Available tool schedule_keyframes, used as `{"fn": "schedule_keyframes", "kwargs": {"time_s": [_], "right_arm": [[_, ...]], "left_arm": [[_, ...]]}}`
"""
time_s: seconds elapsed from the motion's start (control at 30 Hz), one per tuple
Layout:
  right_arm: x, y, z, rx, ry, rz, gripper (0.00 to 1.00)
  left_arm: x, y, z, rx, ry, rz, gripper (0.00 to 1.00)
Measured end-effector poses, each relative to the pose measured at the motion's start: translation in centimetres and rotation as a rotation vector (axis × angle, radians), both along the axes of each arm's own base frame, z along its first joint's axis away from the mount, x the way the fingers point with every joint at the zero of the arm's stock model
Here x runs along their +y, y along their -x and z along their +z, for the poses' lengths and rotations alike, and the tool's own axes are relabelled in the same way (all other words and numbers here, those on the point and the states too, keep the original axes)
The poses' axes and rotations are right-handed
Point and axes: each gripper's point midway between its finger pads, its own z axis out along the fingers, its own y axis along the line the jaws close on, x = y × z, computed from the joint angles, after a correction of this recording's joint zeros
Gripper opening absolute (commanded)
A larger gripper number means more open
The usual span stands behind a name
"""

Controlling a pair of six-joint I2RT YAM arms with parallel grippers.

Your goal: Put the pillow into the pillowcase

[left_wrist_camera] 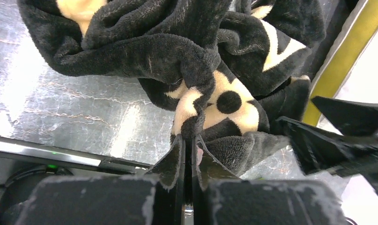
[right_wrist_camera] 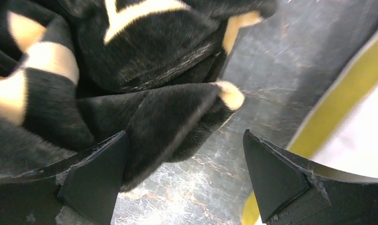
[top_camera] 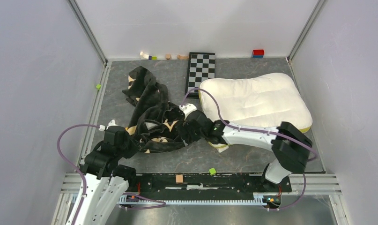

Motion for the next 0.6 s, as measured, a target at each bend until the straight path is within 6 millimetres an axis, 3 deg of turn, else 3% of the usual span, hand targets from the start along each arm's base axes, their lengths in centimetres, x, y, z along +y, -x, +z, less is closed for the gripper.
{"fn": "schedule_keyframes", "kwargs": {"time_s": [0.07,0.13,0.17,0.2,0.27,0.3,0.33,0.47,0.53,0.6], "right_arm": [[0.2,0.4,-2.0,0.044,0.024,0.008,0.98],[0.7,1.0,-3.8,0.095,0.028,0.018,0.89],[0.9,1.2,-4.6,0.117,0.024,0.022,0.76],[1.0,1.4,-5.1,0.13,0.023,0.022,0.57],[1.2,1.4,-5.9,0.163,0.008,0.014,0.09],[1.3,1.0,-5.9,0.168,0.003,0.013,0.01],[1.4,0.5,-5.7,0.174,-0.006,0.003,0.0],[2.8,-5.7,-1.4,0.117,-0.057,-0.07,0.0],[4.6,-11.3,3.6,0.014,-0.118,-0.11,0.0],[6.1,-17.0,10.2,-0.128,-0.194,-0.153,0.0]], "left_arm": [[0.2,0.2,0.4,-0.005,-0.017,-0.007,0.02],[0.2,0.1,1.1,-0.021,-0.027,-0.021,0.02],[0.2,0.1,1.6,-0.034,-0.032,-0.037,0.02],[0.0,-0.1,2.2,-0.049,-0.038,-0.057,0.02],[-0.4,-0.4,3.2,-0.075,-0.054,-0.105,0.02],[-0.6,-0.6,3.7,-0.084,-0.065,-0.135,0.03],[-0.9,-0.8,4.1,-0.089,-0.073,-0.161,0.03],[-2.1,-2.6,6.9,-0.093,-0.128,-0.282,0.02],[-3.2,-4.4,9.6,-0.12,-0.136,-0.34,0.02],[-4.8,-6.5,13.2,-0.184,-0.113,-0.392,0.03]]}}
